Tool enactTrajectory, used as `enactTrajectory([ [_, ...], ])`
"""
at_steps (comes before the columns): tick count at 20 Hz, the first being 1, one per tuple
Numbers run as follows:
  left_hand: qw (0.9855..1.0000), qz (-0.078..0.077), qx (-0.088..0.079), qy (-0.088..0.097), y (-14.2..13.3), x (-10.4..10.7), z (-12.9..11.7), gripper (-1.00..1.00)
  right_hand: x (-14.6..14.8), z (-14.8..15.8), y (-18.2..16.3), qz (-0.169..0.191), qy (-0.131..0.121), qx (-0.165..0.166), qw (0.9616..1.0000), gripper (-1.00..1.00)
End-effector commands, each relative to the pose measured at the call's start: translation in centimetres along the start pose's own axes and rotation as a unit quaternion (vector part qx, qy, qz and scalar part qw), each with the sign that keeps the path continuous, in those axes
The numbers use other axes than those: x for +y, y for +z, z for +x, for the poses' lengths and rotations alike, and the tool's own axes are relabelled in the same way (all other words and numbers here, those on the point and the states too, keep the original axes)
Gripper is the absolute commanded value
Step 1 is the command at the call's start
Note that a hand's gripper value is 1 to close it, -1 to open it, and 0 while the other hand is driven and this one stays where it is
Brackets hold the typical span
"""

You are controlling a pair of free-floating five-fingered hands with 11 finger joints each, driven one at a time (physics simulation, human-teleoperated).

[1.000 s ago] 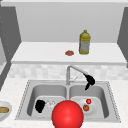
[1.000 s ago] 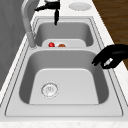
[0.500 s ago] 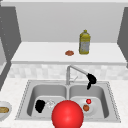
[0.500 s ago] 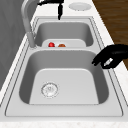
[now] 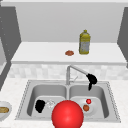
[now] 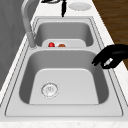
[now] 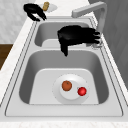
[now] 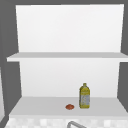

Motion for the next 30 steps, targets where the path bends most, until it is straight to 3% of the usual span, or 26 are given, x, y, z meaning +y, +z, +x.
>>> enactTrajectory([
  [1, 1.0000, 0.000, 0.000, 0.000, 0.0, 0.0, 0.0, 0.00, 0.1, 0.4, 0.8, 0.036, 0.040, 0.000, 0.9985, -1.00],
  [7, 1.0000, 0.000, 0.000, 0.000, 0.0, 0.0, 0.0, 0.00, 0.1, 1.2, 2.2, 0.076, 0.066, 0.005, 0.9949, -1.00],
  [12, 1.0000, 0.000, 0.000, 0.000, 0.0, 0.0, 0.0, 0.00, 0.1, 1.3, 2.9, 0.118, 0.069, 0.013, 0.9905, -1.00],
  [15, 1.0000, 0.000, 0.000, 0.000, 0.0, 0.0, 0.0, 0.00, 0.2, 1.3, 3.0, 0.104, 0.035, 0.014, 0.9939, -1.00],
  [16, 1.0000, 0.000, 0.000, 0.000, 0.0, 0.0, 0.0, 0.00, 0.2, 1.2, 2.9, 0.106, 0.033, 0.013, 0.9937, -1.00],
  [26, 1.0000, 0.000, 0.000, 0.000, 0.0, 0.0, 0.0, 0.00, 0.2, 1.3, 3.0, 0.106, 0.036, -0.003, 0.9937, -1.00],
  [28, 1.0000, 0.000, 0.000, 0.000, 0.0, 0.0, 0.0, 0.00, 0.1, 1.5, 3.1, 0.110, 0.045, -0.005, 0.9929, -1.00],
  [30, 1.0000, 0.000, 0.000, 0.000, 0.0, 0.0, 0.0, 0.00, 0.0, 1.7, 3.8, 0.134, 0.053, 0.002, 0.9896, -1.00],
])
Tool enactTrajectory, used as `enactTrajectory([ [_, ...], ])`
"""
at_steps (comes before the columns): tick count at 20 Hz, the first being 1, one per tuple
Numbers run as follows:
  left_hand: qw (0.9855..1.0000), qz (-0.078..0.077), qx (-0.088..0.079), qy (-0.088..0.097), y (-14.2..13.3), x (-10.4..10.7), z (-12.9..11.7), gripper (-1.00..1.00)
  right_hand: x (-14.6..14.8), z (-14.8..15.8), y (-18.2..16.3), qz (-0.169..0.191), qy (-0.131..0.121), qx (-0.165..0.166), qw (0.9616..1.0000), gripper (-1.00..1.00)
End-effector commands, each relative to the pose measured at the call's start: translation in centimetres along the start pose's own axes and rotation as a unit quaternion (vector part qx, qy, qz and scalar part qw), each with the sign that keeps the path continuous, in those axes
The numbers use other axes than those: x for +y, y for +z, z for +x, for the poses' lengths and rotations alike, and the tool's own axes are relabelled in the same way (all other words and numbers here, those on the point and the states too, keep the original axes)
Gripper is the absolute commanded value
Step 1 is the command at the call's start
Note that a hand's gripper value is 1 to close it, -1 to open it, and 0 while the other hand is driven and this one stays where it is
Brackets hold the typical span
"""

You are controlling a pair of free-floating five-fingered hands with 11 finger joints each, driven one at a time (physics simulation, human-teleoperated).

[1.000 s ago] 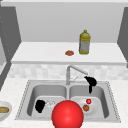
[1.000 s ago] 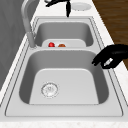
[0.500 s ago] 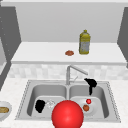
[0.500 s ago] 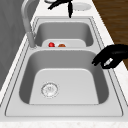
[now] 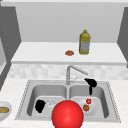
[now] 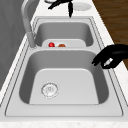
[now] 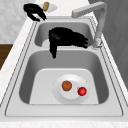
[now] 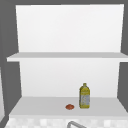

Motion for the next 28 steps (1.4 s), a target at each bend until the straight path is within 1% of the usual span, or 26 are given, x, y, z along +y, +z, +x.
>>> enactTrajectory([
  [1, 1.0000, 0.000, 0.000, 0.000, 0.0, 0.0, 0.0, 0.00, 0.1, 0.3, 0.6, 0.035, 0.019, -0.002, 0.9992, -1.00],
  [5, 1.0000, 0.000, 0.000, 0.000, 0.0, 0.0, 0.0, 0.00, 0.2, 0.8, 1.5, 0.065, 0.030, 0.008, 0.9974, -1.00],
  [8, 1.0000, 0.000, 0.000, 0.000, 0.0, 0.0, 0.0, 0.00, 0.3, 1.3, 2.3, 0.089, 0.036, 0.013, 0.9953, -1.00],
  [11, 1.0000, 0.000, 0.000, 0.000, 0.0, 0.0, 0.0, 0.00, 0.5, 1.7, 3.2, 0.116, 0.040, 0.015, 0.9923, -1.00],
  [13, 1.0000, 0.000, 0.000, 0.000, 0.0, 0.0, 0.0, 0.00, 0.6, 1.9, 3.7, 0.140, 0.041, 0.016, 0.9892, -1.00],
  [15, 1.0000, 0.000, 0.000, 0.000, 0.0, 0.0, 0.0, 0.00, 0.7, 2.2, 4.2, 0.165, 0.042, 0.020, 0.9853, -1.00],
  [18, 1.0000, 0.000, 0.000, 0.000, 0.0, 0.0, 0.0, 0.00, 0.9, 2.7, 5.0, 0.201, 0.045, 0.026, 0.9782, -1.00],
  [24, 1.0000, 0.000, 0.000, 0.000, 0.0, 0.0, 0.0, 0.00, 1.5, 3.8, 6.9, 0.266, 0.047, 0.038, 0.9620, -1.00],
  [26, 1.0000, 0.000, 0.000, 0.000, 0.0, 0.0, 0.0, 0.00, 1.7, 4.4, 7.7, 0.278, 0.047, 0.043, 0.9583, -1.00],
  [28, 1.0000, 0.000, 0.000, 0.000, 0.0, 0.0, 0.0, 0.00, 2.1, 4.8, 7.9, 0.283, 0.045, 0.046, 0.9568, -1.00],
])
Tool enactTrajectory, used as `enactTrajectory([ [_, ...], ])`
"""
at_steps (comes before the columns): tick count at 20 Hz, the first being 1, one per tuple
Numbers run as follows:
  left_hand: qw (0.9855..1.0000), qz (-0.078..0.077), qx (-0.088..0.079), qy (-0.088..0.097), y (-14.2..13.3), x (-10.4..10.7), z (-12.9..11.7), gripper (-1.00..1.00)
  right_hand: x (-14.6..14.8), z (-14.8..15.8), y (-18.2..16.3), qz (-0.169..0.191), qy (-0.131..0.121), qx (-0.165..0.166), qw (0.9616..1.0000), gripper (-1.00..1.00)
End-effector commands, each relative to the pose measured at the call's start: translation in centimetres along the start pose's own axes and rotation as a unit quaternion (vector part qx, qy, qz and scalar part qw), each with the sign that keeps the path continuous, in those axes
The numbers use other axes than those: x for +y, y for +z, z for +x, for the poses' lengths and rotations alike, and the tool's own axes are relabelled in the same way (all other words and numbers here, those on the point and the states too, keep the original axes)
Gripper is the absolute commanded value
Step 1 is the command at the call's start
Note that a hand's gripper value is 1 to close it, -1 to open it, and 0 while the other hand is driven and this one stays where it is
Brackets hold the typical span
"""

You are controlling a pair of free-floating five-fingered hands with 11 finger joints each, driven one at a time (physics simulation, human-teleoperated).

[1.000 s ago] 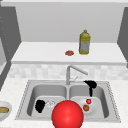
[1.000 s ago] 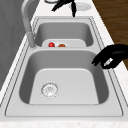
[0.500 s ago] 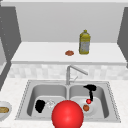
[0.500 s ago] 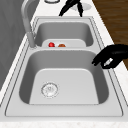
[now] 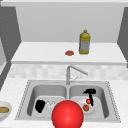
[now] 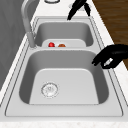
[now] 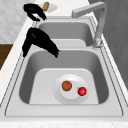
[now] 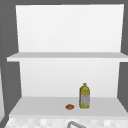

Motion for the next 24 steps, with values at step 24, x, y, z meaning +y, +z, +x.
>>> enactTrajectory([
  [24, 1.0000, 0.000, 0.000, 0.000, 0.0, 0.0, 0.0, 0.00, 6.1, 3.0, 0.7, 0.021, 0.016, 0.002, 0.9997, -1.00],
])
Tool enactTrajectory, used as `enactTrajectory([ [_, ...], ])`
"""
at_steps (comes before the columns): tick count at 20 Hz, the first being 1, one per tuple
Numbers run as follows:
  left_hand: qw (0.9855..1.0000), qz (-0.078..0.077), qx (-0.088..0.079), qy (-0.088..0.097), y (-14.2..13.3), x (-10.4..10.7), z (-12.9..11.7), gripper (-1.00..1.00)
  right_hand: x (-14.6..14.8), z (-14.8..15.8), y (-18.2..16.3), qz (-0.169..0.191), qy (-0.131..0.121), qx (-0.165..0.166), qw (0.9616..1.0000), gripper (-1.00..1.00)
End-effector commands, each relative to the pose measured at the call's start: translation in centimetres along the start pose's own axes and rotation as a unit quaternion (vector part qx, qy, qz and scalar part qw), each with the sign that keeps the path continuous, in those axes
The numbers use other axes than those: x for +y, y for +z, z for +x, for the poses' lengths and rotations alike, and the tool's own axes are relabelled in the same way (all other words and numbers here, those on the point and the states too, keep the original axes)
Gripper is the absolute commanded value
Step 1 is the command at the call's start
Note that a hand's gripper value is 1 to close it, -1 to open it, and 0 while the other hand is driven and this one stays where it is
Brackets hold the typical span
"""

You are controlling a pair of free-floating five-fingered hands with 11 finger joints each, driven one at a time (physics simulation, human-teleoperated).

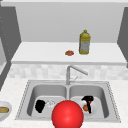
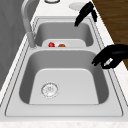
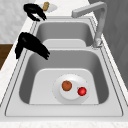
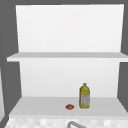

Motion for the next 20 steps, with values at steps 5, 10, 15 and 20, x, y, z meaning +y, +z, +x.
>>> enactTrajectory([
  [5, 1.0000, 0.000, 0.000, 0.000, 0.0, 0.0, 0.0, 0.00, 1.0, 0.7, -1.0, 0.009, 0.012, 0.001, 0.9999, -1.00],
  [10, 1.0000, 0.000, 0.000, 0.000, 0.0, 0.0, 0.0, 0.00, 1.8, 0.7, -1.8, 0.019, 0.012, -0.001, 0.9998, -1.00],
  [15, 1.0000, 0.000, 0.000, 0.000, 0.0, 0.0, 0.0, 0.00, 2.7, 0.6, -2.9, 0.021, 0.010, 0.001, 0.9997, -1.00],
  [20, 1.0000, 0.000, 0.000, 0.000, 0.0, 0.0, 0.0, 0.00, 3.1, 0.4, -4.5, 0.023, 0.009, -0.002, 0.9997, -1.00],
])
